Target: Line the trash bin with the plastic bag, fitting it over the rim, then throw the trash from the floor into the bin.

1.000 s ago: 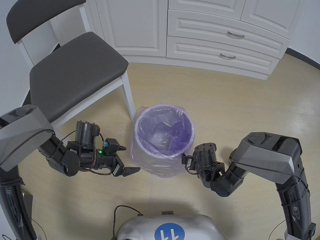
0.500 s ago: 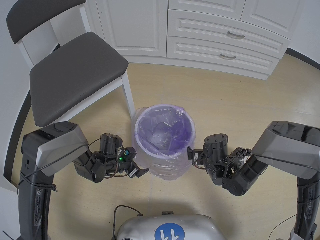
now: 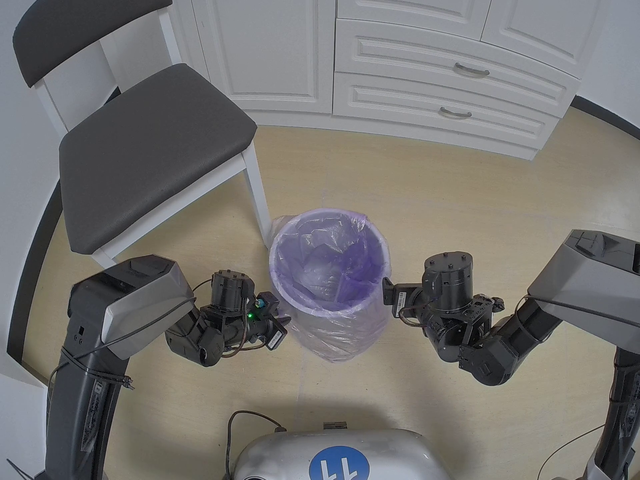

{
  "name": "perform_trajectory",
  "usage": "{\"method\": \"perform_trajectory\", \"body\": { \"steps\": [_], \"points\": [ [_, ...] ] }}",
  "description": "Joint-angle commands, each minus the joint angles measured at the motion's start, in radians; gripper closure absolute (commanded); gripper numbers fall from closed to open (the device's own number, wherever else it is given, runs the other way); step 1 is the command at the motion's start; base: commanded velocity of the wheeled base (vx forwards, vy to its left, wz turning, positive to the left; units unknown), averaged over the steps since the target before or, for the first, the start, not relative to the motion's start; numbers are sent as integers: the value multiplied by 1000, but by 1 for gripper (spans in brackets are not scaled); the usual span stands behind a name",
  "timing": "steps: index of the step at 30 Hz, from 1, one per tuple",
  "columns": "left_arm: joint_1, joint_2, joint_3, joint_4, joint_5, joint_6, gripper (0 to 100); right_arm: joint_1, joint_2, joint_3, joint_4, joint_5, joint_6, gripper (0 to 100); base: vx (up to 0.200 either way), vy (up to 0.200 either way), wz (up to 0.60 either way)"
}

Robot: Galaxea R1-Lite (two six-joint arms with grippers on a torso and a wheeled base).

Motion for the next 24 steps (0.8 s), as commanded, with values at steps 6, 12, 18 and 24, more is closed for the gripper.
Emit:
{"method": "perform_trajectory", "body": {
  "steps": [6, 12, 18, 24],
  "points": [
    [39, 36, 10, -43, -2, -4, 100, -7, -2, -1, -1, 0, 1, 0, 0, 0, 0],
    [45, 55, -10, -52, -6, -59, 100, -17, 12, -6, -1, 3, 0, 0, 0, 0, 0],
    [56, 85, -132, 34, -5, -70, 100, -30, 17, -3, -1, 6, -11, 0, 0, 0, 0],
    [63, 154, -296, 123, 1, -70, 100, -43, 24, -1, 2, 8, -20, 0, 0, 0, 0]
  ]
}}
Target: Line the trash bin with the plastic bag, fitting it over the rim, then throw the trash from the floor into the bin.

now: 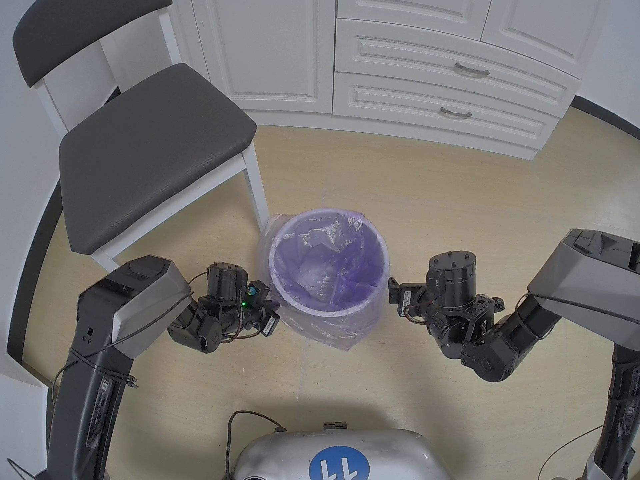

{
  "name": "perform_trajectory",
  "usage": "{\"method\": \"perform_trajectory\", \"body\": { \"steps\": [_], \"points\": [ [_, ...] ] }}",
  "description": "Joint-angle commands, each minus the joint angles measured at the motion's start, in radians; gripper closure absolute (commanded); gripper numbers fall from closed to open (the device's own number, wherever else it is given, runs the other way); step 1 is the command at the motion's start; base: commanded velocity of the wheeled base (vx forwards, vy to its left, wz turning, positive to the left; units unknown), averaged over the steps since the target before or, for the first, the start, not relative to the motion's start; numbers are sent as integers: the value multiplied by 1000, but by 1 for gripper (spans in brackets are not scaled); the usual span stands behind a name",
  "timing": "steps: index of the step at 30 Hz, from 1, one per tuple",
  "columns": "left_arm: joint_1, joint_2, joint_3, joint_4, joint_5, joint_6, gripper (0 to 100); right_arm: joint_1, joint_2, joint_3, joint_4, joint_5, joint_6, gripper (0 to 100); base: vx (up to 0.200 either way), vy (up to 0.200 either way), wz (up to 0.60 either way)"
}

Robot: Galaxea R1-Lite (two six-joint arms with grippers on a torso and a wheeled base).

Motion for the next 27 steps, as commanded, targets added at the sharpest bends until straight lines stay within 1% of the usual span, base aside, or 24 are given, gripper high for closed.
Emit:
{"method": "perform_trajectory", "body": {
  "steps": [1, 4, 11, 17, 18, 22, 23, 27],
  "points": [
    [10, 82, -146, 58, 3, -2, 100, -18, 14, 2, 2, 1, -12, 0, 0, 0, 0],
    [19, 92, -176, 92, 1, -2, 100, -24, 19, 2, 0, 3, -21, 0, 0, 0, 0],
    [24, 95, -169, 85, -4, -4, 100, -29, 25, 2, 2, 3, -22, 0, 0, 0, 0],
    [24, 103, -170, 75, -7, -25, 100, -30, 32, -1, 0, 3, -22, 0, 0, 0, 0],
    [22, 105, -170, 62, -10, -44, 100, -30, 32, -1, 0, 3, -22, 0, 0, 0, 0],
    [22, 108, -164, 26, -13, -48, 100, -32, 32, -2, 0, 3, -22, 0, 0, 0, 0],
    [24, 106, -160, 26, -14, -47, 0, -34, 32, -2, 0, 3, -22, 0, 0, 0, 0],
    [34, 91, -120, 24, -50, -44, 0, -35, 32, -2, 0, 3, -22, 0, 0, 0, 0]
  ]
}}
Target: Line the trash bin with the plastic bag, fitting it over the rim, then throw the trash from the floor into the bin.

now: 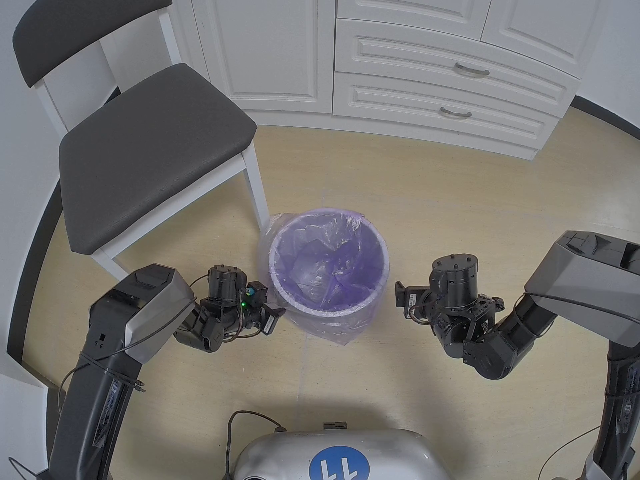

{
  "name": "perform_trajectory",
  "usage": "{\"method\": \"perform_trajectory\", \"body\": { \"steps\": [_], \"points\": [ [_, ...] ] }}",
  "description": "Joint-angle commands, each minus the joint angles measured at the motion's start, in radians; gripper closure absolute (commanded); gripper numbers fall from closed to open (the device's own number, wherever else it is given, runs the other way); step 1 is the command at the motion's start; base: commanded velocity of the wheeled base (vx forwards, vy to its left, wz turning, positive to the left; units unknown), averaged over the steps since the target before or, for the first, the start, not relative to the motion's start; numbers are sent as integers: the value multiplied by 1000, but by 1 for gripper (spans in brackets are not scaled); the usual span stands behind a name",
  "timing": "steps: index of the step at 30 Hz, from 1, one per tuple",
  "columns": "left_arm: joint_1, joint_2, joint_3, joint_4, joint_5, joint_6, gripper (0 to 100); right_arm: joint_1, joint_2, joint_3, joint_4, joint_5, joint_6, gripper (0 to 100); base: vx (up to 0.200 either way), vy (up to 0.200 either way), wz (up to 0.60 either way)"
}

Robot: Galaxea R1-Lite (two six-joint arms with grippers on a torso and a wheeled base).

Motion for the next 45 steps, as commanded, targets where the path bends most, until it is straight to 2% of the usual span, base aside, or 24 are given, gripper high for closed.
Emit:
{"method": "perform_trajectory", "body": {
  "steps": [1, 6, 17, 20, 25, 33, 39, 41, 42, 45],
  "points": [
    [11, -17, 37, -3, -10, 4, 0, -1, 3, 0, 0, 0, 0, 0, 0, 0, 0],
    [39, -64, 121, -9, -49, 12, 0, -1, 1, 3, 0, 0, 0, 0, 0, 0, 0],
    [120, -207, 371, -150, -130, 15, 0, -2, 7, 6, 0, 0, -3, 0, 0, 0, 0],
    [149, -206, 367, -170, -130, 14, 0, -7, 12, 5, 0, 0, -9, 0, 0, 0, 0],
    [175, -163, 270, -154, -125, 3, 0, -10, 36, -2, 0, 0, -14, 0, 0, 0, 0],
    [102, 5, 46, -89, -47, -8, 0, -10, 55, -3, -2, -1, -14, 0, 0, 0, 0],
    [44, 81, -153, 72, -26, -9, 0, -16, 61, -5, -2, 0, -16, 0, 0, 0, 0],
    [42, 83, -159, 75, -23, -9, 0, -16, 59, -5, -2, 0, -16, 0, 0, 0, 0],
    [31, 127, -262, 158, 30, -6, 0, -19, 61, -5, -2, 0, -16, 0, 0, 0, 0],
    [30, 175, -373, 254, 54, -6, 0, -24, 59, -6, -2, 0, -16, 0, 0, 0, 0]
  ]
}}
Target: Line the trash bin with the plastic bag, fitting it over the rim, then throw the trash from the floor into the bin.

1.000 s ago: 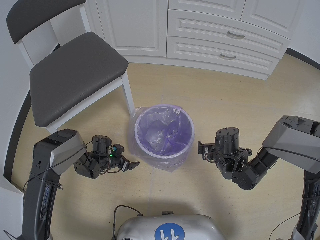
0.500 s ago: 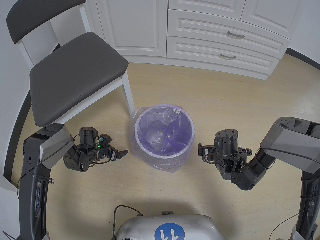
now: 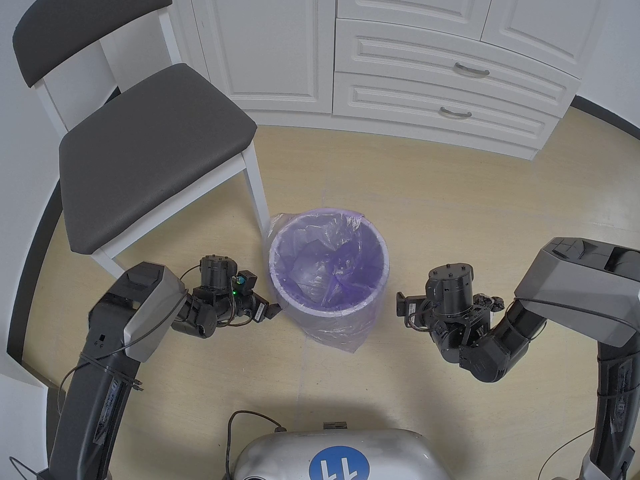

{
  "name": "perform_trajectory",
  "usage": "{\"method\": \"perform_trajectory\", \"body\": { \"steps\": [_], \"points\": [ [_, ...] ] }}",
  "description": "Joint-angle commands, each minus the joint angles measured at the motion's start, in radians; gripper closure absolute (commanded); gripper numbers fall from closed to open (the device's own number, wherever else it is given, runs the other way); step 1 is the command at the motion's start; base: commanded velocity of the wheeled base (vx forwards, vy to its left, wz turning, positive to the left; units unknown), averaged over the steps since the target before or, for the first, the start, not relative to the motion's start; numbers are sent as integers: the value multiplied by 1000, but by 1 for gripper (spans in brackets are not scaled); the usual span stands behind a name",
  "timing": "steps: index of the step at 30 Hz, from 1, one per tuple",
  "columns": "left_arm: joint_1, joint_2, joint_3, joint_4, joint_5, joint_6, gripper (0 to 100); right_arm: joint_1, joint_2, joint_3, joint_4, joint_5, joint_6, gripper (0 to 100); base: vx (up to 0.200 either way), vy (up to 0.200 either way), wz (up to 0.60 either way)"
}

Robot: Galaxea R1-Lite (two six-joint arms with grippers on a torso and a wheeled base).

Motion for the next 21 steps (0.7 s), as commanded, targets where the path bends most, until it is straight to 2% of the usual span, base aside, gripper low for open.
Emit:
{"method": "perform_trajectory", "body": {
  "steps": [1, 6, 12, 13, 15, 16, 17, 18, 21],
  "points": [
    [-27, 146, -246, 164, 57, 1, 0, -9, 5, -3, -1, 0, 0, 0, 0, 0, 0],
    [-31, 173, -277, 190, 59, -9, 0, -12, 4, -3, -1, 0, 0, 0, 0, 0, 0],
    [-37, 127, -245, 121, 59, -131, 0, -28, 27, -12, -1, 3, -11, 0, 0, 0, 0],
    [-31, 80, -161, 66, 51, -149, 0, -36, 53, -35, -1, 3, -11, 0, 0, 0, 0],
    [-27, 55, -110, 32, 50, -154, 0, -41, 65, -47, -1, 5, -9, 0, 0, 0, 0],
    [-24, 3, 4, -55, 44, -166, 0, -50, 94, -75, -2, 6, -8, 0, 0, 0, 0],
    [-24, 3, 4, -55, 44, -166, 0, -50, 94, -75, -2, 6, -8, 0, 0, 0, 0],
    [-21, -37, 108, -149, 36, -178, 0, -55, 122, -101, -1, 19, 0, 0, 0, 0, 0],
    [-14, -83, 234, -259, 27, -194, 0, -59, 165, -133, 2, 42, 23, 0, 0, 0, 0]
  ]
}}
